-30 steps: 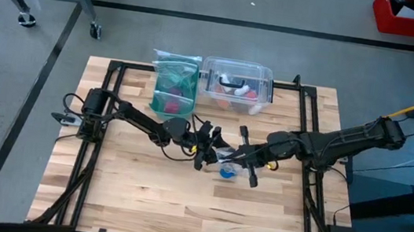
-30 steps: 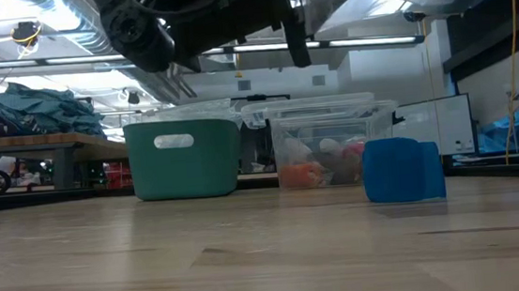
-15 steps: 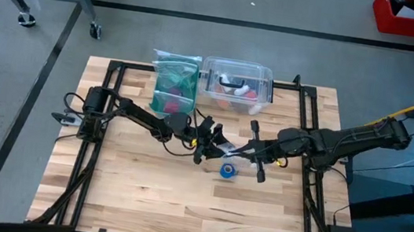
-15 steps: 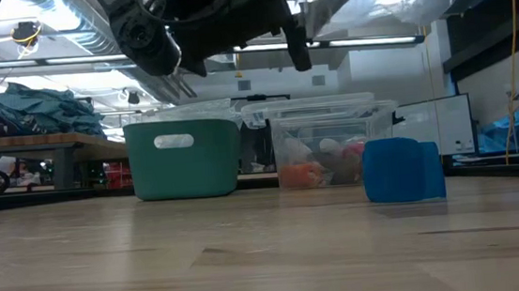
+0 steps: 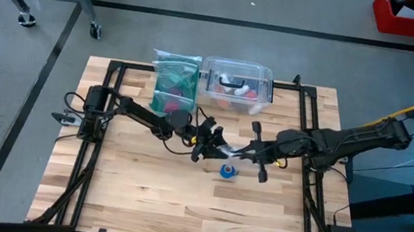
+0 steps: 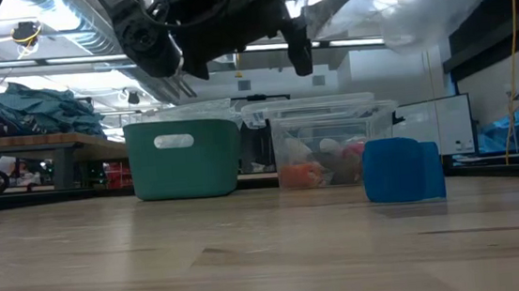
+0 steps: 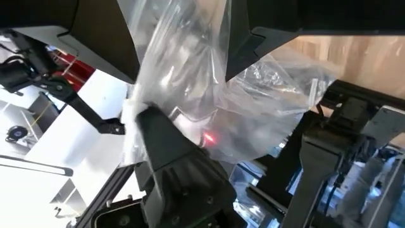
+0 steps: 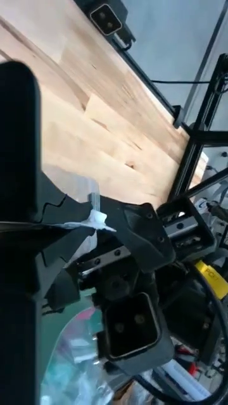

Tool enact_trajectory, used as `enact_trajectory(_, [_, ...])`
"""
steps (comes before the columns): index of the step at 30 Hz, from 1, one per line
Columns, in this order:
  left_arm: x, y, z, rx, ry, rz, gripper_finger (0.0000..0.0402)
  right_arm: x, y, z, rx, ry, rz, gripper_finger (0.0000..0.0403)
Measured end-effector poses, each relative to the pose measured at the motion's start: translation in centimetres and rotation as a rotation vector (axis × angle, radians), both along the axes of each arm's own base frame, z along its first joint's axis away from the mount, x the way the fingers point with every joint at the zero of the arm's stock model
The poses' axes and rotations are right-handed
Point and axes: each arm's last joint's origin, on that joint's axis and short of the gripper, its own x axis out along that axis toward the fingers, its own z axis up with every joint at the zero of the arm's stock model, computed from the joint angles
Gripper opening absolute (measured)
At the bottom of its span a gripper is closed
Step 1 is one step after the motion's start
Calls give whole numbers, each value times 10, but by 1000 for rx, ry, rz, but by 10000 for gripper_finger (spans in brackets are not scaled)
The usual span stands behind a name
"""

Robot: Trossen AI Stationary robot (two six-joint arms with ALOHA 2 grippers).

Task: Roll bandage
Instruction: Put the blue bandage into the transparent zip bag

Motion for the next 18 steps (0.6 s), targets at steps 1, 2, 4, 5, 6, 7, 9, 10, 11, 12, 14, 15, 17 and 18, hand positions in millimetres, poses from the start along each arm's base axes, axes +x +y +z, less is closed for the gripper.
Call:
enact_trajectory(1, [0, 2, 0, -2, -1, -2, 200, -2, -1, 0, 7, 8, -7, 1])
enact_trajectory(2, [0, 5, 1, -7, -2, -7, 200, -4, -1, 0, 8, 22, -10, 1])
enact_trajectory(4, [-1, 10, 1, -18, 4, -22, 200, -7, -2, 1, 6, 27, -15, 1])
enact_trajectory(5, [-1, 12, 1, -24, 8, -33, 200, -10, -3, 2, 6, 23, -19, 1])
enact_trajectory(6, [-1, 14, 1, -26, 12, -41, 200, -12, -4, 4, 4, 20, -26, 1])
enact_trajectory(7, [-1, 16, 1, -25, 14, -49, 200, -14, -5, 5, 4, 14, -30, 1])
enact_trajectory(9, [-2, 20, 1, -23, 15, -55, 200, -17, -5, 6, 4, 14, -32, 1])
enact_trajectory(10, [-2, 21, 1, -22, 15, -55, 200, -17, -5, 6, 3, 17, -32, 1])
enact_trajectory(11, [-2, 23, 1, -21, 15, -52, 200, -17, -5, 6, 4, 15, -32, 1])
enact_trajectory(12, [-2, 24, 1, -21, 16, -48, 200, -18, -6, 7, 4, 16, -32, 1])
enact_trajectory(14, [-2, 27, 0, -15, 22, -41, 200, -18, -6, 7, 7, 17, -33, 1])
enact_trajectory(15, [-2, 28, -1, -12, 26, -37, 200, -18, -6, 6, 14, 24, -36, 1])
enact_trajectory(17, [-2, 30, -2, 0, 32, -28, 200, -19, -6, 4, 21, 43, -40, 1])
enact_trajectory(18, [-2, 31, -2, 8, 29, -23, 200, -19, -6, 4, 23, 50, -39, 1])
